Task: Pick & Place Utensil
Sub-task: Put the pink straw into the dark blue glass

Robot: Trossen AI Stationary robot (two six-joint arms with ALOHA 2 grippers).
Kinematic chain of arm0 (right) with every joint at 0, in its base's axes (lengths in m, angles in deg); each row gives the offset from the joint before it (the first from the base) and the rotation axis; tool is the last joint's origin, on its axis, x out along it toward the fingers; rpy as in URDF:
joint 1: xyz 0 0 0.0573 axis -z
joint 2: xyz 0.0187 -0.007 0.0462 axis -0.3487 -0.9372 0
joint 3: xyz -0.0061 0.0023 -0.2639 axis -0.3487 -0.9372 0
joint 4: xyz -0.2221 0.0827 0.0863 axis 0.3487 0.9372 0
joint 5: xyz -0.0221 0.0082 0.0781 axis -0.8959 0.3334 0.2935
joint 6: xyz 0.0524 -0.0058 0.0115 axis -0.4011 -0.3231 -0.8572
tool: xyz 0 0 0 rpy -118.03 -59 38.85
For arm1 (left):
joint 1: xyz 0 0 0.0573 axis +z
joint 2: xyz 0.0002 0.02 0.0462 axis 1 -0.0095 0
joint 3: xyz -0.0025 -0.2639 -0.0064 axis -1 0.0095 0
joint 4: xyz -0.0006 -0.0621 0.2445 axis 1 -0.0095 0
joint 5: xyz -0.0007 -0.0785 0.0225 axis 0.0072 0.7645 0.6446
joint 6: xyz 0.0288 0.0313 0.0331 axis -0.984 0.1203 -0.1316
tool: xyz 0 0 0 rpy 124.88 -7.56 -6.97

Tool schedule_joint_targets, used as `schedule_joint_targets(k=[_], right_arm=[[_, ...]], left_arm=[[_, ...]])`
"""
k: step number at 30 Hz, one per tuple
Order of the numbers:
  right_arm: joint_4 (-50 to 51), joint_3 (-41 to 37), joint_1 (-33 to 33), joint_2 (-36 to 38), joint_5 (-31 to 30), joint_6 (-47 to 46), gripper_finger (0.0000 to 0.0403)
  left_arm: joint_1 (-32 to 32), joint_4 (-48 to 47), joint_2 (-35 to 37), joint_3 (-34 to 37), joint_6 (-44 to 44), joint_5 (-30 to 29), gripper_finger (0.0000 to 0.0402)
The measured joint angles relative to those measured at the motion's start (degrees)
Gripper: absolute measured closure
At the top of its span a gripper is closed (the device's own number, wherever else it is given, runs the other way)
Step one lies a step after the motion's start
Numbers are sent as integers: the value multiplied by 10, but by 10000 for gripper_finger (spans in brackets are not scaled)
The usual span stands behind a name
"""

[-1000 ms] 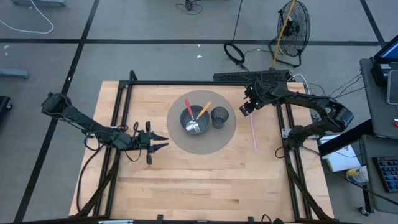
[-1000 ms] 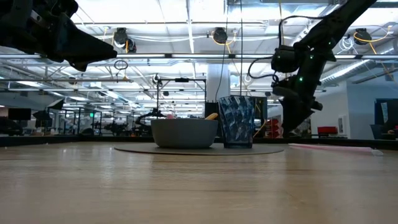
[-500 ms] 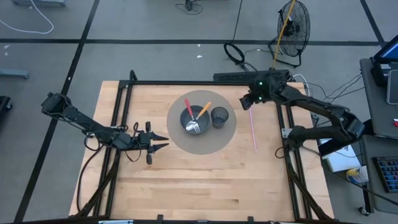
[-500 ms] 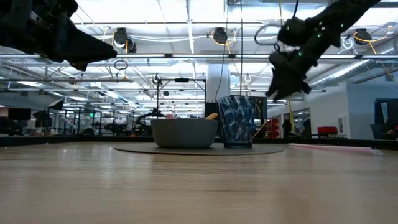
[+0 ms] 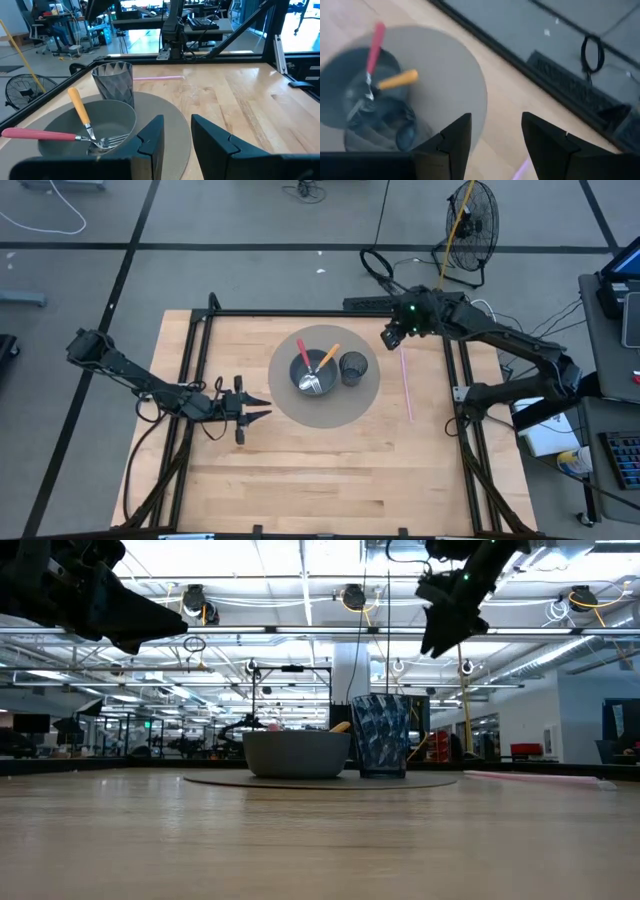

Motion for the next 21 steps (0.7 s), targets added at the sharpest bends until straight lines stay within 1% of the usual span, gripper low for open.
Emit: schedule_joint_targets(k=[6, 14, 21], right_arm=[[5, -32, 11, -31, 1, -16, 232], [3, -73, 30, -100, 2, -31, 232], [6, -91, 39, -155, 2, -42, 232]], left_arm=[[0, 1, 0, 0, 4, 0, 298], [0, 1, 0, 0, 12, 0, 298], [0, 0, 0, 0, 13, 0, 298]])
